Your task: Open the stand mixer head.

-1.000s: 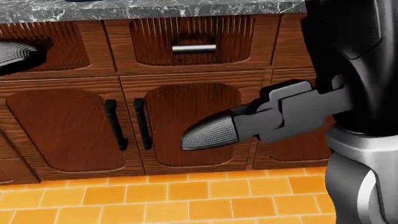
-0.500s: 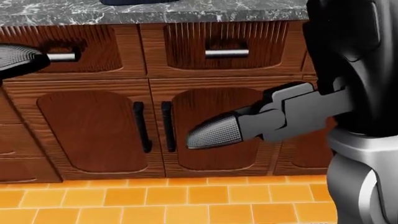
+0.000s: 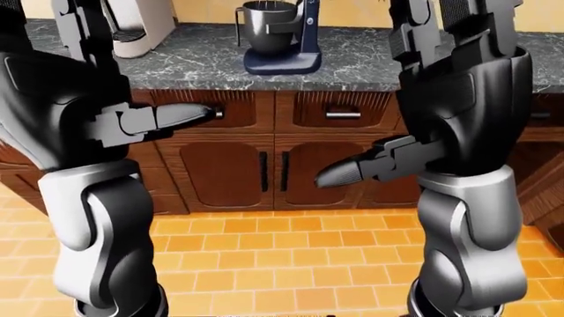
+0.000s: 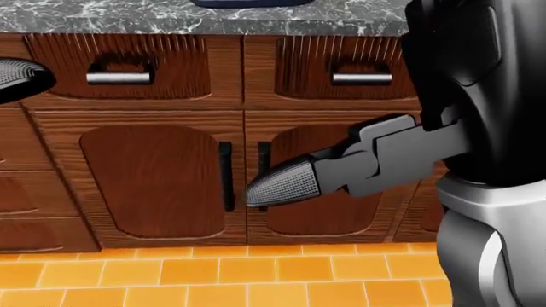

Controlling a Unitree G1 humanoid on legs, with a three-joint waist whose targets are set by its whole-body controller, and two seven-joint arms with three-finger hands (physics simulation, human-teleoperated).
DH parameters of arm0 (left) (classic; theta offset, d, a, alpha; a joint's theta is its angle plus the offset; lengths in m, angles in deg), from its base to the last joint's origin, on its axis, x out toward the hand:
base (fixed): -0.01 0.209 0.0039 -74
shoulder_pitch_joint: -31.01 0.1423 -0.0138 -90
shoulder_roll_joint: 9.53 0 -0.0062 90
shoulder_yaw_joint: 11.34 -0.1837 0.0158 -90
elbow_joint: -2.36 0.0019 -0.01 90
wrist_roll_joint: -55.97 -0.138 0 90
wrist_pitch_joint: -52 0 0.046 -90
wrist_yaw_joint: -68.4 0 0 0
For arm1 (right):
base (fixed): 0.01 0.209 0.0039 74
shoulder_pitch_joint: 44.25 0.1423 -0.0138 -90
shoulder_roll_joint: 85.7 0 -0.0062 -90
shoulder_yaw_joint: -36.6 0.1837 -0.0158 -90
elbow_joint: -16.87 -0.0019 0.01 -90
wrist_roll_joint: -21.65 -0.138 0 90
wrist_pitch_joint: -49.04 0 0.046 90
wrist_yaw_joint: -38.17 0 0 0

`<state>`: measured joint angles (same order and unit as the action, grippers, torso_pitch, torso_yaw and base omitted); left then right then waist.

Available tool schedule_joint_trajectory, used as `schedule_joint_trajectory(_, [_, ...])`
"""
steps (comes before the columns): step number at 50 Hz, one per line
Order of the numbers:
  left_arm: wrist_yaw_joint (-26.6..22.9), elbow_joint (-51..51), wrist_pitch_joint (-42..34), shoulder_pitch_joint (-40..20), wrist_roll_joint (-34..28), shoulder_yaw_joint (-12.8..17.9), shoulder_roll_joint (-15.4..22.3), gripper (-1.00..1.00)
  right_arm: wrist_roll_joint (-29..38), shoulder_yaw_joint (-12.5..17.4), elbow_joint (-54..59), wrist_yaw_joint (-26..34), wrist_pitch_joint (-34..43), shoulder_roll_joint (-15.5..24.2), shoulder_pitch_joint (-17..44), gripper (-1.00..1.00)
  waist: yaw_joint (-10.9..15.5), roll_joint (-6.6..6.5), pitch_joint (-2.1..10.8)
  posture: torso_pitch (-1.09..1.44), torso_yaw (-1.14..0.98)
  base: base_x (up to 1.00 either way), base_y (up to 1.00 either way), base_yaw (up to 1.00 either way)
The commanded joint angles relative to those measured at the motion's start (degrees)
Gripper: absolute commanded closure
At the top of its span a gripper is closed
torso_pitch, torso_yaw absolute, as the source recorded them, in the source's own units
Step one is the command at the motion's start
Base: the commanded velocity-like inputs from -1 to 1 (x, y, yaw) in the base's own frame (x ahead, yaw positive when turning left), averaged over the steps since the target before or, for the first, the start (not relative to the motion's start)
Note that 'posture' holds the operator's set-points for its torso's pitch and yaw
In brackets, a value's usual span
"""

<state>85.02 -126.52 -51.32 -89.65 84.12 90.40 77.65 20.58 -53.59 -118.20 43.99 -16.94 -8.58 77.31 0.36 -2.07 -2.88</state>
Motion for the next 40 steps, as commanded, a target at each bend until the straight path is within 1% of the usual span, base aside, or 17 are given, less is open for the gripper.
schedule_joint_trajectory(1, [-0.51,-1.09,0.72,-1.31,-0.07,-0.24,0.28,-1.0,-0.13,0.82,-0.96,-0.8,-0.85,0.37,1.27,-1.0,-0.24,-0.68,1.11,0.0,0.0,0.0,0.0,0.0])
schedule_joint_trajectory(13, [-0.54,-0.93,0.71,-1.53,0.11,-0.14,0.45,-1.0,-2.0,0.84,-1.46,-0.71,0.01,0.82,1.36,-1.0,0.1,0.04,1.78,0.0,0.0,0.07,-0.01,0.0])
schedule_joint_trajectory(14, [-0.45,-0.97,0.58,-1.65,0.18,-0.05,0.51,-1.0,-2.02,0.81,-1.51,-0.77,0.21,0.76,1.39,-1.0,-0.21,0.04,-1.56,0.0,0.0,1.0,-0.17,0.0])
schedule_joint_trajectory(15, [-0.4,-0.94,0.59,-1.73,0.24,0.01,0.54,-1.0,-2.03,0.67,-1.62,-0.64,0.05,0.75,1.26,-1.0,-0.53,-0.36,-2.26,0.0,0.0,1.0,-0.15,0.0])
schedule_joint_trajectory(18, [-0.39,-1.13,0.53,-1.68,0.36,0.04,0.65,-1.0,-0.94,0.26,-1.49,-0.58,0.47,0.76,0.82,-1.0,-0.98,-0.49,-1.61,0.0,0.0,0.62,-0.04,0.0])
schedule_joint_trajectory(21, [-0.3,-1.22,0.53,-1.68,0.48,0.12,0.72,-1.0,-0.72,0.31,-1.63,-0.26,0.55,0.55,0.96,-1.0,-0.86,-0.52,0.65,0.0,0.0,0.0,0.0,0.0])
schedule_joint_trajectory(24, [-0.27,-1.31,0.64,-1.5,0.46,0.15,0.73,-1.0,-1.3,0.54,-2.06,-0.1,0.53,0.31,0.95,-1.0,-0.26,1.54,0.06,0.0,0.0,0.0,0.0,0.0])
schedule_joint_trajectory(25, [-0.25,-1.28,0.59,-1.58,0.64,0.36,0.86,-1.0,-1.05,0.44,-2.06,0.05,0.39,0.57,0.99,-1.0,0.13,2.64,1.67,0.0,0.0,0.77,0.0,0.0])
schedule_joint_trajectory(26, [-0.24,-1.13,0.62,-1.76,0.72,0.54,1.04,-1.0,-1.12,0.56,-2.11,0.02,0.66,0.57,1.26,-1.0,0.38,5.01,-2.13,0.0,0.0,1.0,0.0,0.0])
schedule_joint_trajectory(27, [-0.09,-1.1,0.6,-1.85,0.86,0.67,1.16,-1.0,-1.05,0.52,-2.07,0.1,0.45,0.65,1.37,-1.0,0.29,2.96,-4.22,0.0,0.0,1.0,0.0,0.0])
schedule_joint_trajectory(29, [0.01,-1.52,0.58,-1.5,1.0,0.58,1.19,-1.0,-0.58,0.06,-2.12,0.04,1.44,0.57,1.18,-1.0,-0.1,2.39,-2.19,0.0,0.0,0.87,0.0,0.0])
schedule_joint_trajectory(30, [0.18,-1.75,0.38,-1.61,1.3,0.7,1.28,-1.0,-0.26,-0.23,-2.3,0.07,1.93,0.44,1.21,-1.0,0.24,2.62,-3.11,0.0,0.0,0.21,0.0,0.0])
schedule_joint_trajectory(32, [0.35,-1.71,0.37,-1.75,1.57,0.88,1.47,-1.0,0.04,-0.29,-2.44,0.06,2.08,0.2,1.62,-1.0,-0.35,4.18,-0.48,0.0,0.0,0.0,0.0,0.0])
schedule_joint_trajectory(37, [0.7,-2.22,0.36,-1.34,2.23,1.31,1.85,-1.0,0.06,-0.61,-3.36,0.55,2.68,-0.3,2.03,-1.0,-0.51,4.4,-0.87,0.0,0.0,0.0,0.0,0.0])
schedule_joint_trajectory(38, [0.77,-2.25,0.37,-1.4,2.4,1.43,1.98,-1.0,0.0,-0.64,-3.5,0.69,2.57,-0.31,2.2,-1.0,-0.68,3.78,0.63,0.0,0.0,0.88,0.0,0.0])
schedule_joint_trajectory(39, [0.74,-2.38,0.46,-1.14,2.5,1.48,2.02,-1.0,0.01,-0.72,-3.61,0.75,2.86,-0.32,2.25,-1.0,-0.88,2.37,-2.65,0.0,0.0,1.0,0.0,0.0])
schedule_joint_trajectory(40, [0.55,-2.52,0.68,-0.63,2.51,1.55,2.02,-1.0,0.11,-1.03,-3.69,0.9,3.04,-0.41,1.99,-1.0,-1.11,2.02,-3.29,0.0,0.0,1.0,0.0,0.0])
